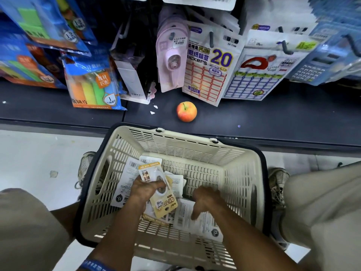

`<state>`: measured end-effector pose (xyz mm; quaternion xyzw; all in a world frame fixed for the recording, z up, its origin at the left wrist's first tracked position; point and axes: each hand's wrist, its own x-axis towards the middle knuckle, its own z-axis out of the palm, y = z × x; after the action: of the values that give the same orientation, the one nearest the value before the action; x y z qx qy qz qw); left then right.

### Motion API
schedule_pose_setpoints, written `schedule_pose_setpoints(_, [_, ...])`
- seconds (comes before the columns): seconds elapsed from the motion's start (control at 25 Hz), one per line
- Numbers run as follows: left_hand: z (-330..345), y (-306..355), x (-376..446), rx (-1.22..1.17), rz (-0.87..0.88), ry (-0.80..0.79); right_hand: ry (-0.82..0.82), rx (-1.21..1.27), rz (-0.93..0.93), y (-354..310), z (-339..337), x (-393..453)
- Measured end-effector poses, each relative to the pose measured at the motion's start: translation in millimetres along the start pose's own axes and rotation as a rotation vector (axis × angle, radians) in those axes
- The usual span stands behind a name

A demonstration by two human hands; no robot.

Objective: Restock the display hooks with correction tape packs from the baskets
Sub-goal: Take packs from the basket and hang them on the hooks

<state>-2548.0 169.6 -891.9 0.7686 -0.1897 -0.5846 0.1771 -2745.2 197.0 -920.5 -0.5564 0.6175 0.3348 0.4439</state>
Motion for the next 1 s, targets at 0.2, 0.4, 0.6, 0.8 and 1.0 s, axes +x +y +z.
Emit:
schedule_pose_setpoints(0.2, [-5,8,-5,-0.006,0.049,0.007,-0.183,0.119,-0.048,-2,-6,-8])
schedule_pose_setpoints(0.4, [-17,34,-25,0.029,0.143,0.052,0.022,0.062,-0.109,12,-101,-72])
schedule_pose_setpoints(0.6, [-3,70,-96,-0.05,0.251,-0.224,0.265,0.005,-0.454,13,-227,-216])
schedule_pose_setpoints(0.8, [2,147,-177,-0.48,0.301,-0.545,1.059,-0.233,-1.067,22,-228,-318])
schedule_pose_setpoints(1.0, [-33,186,-233,-0.693,0.401,-0.837,1.449,-0.589,-1.146,24,-208,-305])
